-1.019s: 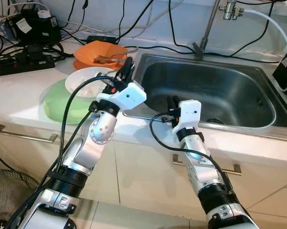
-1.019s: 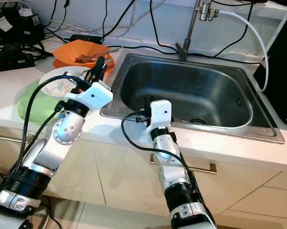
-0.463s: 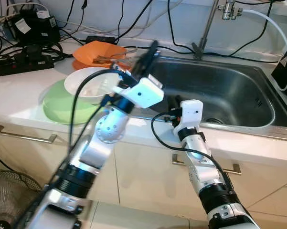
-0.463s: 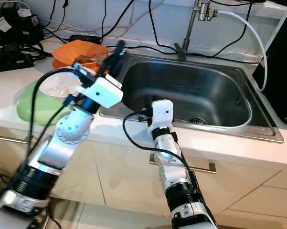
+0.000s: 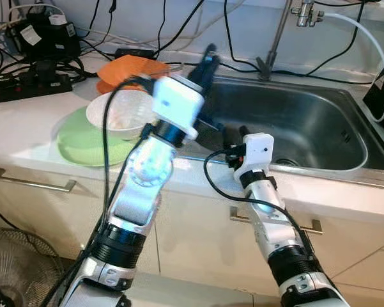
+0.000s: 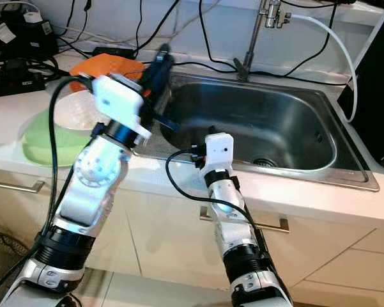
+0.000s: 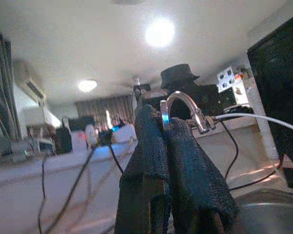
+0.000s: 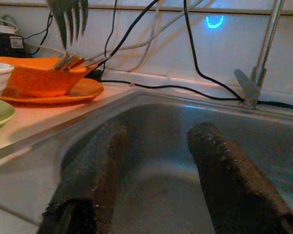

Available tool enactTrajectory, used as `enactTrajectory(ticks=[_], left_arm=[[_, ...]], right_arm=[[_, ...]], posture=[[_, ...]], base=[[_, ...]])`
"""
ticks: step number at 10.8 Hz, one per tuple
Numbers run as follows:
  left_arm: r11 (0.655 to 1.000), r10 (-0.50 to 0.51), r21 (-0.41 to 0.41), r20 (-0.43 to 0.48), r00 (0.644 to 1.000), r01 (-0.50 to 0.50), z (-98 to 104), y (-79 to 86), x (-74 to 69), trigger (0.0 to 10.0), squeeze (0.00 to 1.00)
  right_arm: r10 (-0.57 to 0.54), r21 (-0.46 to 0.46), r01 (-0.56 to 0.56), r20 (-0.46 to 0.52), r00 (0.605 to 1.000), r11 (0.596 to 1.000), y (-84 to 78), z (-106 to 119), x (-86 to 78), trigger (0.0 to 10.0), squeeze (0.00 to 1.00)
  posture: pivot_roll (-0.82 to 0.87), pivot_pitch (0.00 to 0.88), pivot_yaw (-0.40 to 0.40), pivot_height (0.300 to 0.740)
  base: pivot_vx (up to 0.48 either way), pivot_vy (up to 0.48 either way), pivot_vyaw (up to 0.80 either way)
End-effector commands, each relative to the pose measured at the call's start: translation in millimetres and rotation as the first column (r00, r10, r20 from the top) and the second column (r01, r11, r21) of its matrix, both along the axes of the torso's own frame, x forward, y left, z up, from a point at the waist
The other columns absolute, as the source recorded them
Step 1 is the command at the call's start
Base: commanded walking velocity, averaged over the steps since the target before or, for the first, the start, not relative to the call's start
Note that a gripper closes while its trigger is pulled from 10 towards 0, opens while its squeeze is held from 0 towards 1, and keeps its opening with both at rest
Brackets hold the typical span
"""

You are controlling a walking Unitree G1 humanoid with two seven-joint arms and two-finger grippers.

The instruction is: Kitchen organization

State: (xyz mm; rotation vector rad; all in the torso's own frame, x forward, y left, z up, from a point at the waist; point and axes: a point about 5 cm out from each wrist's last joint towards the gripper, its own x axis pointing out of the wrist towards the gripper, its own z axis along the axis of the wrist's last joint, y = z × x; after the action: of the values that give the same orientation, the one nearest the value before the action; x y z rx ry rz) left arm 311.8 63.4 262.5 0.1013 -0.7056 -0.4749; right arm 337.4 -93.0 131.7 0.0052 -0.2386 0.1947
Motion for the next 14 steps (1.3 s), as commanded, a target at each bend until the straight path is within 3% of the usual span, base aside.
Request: enactTrajectory(ticks=[1,4,5,9,14], left_arm=[[1.0,-0.016,-0.017,-0.012,1.0,0.016,0.0,0.9,-1.2,10.0,0.0],[0.988,-0.107,-0.125,-0.108,0.988,0.093,-6.1,7.6,3.6,10.0,0.0],[0.989,-0.124,-0.092,-0.13,0.984,0.113,-7.6,8.5,5.0,10.0,0.0],[0.974,-0.224,-0.068,-0.224,0.948,0.214,-23.4,-4.2,1.1,10.0,0.0],[0.963,-0.27,-0.075,-0.256,0.928,0.26,-26.3,-6.6,-0.9,10.0,0.0]], right_arm=[[-0.002,0.007,0.001,0.036,0.999,1.0,-2.9,8.6,2.8,10.0,1.0],[0.042,-0.004,-0.042,0.071,0.997,0.999,-0.8,15.2,1.5,10.0,1.0],[0.075,-0.007,-0.075,0.09,0.993,0.997,2.8,20.6,1.0,10.0,0.0],[0.126,0.015,-0.129,0.133,0.983,0.992,11.7,32.8,1.0,10.0,0.0],[0.183,0.029,-0.189,0.145,0.972,0.982,22.3,36.8,-1.5,10.0,0.0]], posture=[[0.21,0.0,-0.034,0.74],[0.21,0.0,-0.03,0.74],[0.21,0.0,-0.028,0.74],[0.21,0.0,-0.024,0.74],[0.21,0.0,-0.019,0.74]], base=[[0.0,0.0,0.0],[0.0,0.0,0.0],[0.0,0.0,0.0],[0.0,0.0,0.0],[0.0,0.0,0.0]])
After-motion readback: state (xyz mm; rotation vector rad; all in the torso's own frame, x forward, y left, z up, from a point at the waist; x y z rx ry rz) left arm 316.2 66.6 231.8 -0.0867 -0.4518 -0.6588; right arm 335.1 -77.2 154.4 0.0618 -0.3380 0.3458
